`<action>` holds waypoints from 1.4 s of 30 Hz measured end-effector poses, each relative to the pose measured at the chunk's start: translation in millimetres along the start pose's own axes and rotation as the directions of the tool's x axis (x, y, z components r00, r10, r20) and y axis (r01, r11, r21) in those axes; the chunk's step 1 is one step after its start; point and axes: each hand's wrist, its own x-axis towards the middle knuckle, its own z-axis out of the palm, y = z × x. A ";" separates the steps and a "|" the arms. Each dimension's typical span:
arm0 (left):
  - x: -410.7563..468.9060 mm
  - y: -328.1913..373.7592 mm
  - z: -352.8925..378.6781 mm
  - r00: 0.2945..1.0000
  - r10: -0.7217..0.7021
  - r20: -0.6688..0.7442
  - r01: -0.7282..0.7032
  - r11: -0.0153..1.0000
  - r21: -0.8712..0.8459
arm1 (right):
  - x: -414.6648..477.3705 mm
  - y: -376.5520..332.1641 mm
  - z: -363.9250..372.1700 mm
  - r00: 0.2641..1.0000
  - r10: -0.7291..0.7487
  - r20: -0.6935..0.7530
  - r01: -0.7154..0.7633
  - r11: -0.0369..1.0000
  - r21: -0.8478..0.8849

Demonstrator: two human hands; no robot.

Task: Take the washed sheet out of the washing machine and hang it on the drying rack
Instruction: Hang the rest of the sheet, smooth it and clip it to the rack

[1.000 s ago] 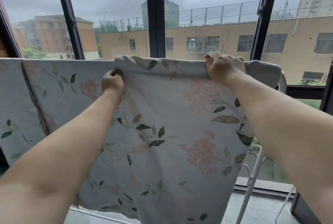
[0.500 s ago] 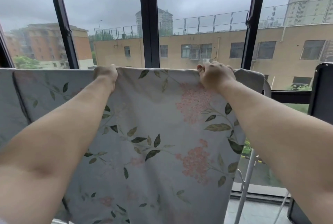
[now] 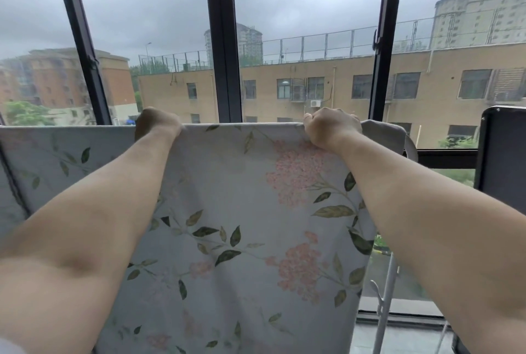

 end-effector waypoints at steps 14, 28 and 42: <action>-84.6 -36.6 57.7 0.761 0.613 -0.212 -0.593 0.790 0.155 | -14.8 59.7 9.3 0.909 -0.113 -0.401 0.095 0.993 -0.065; -116.2 12.1 76.3 0.730 0.653 -0.201 -0.648 0.755 0.100 | -41.0 141.7 -5.8 0.951 0.305 -0.056 -0.234 0.825 0.514; -401.8 -84.1 205.5 0.179 0.903 0.391 -0.862 0.335 -0.380 | -134.5 248.6 61.1 0.870 0.414 0.267 -0.458 0.481 0.747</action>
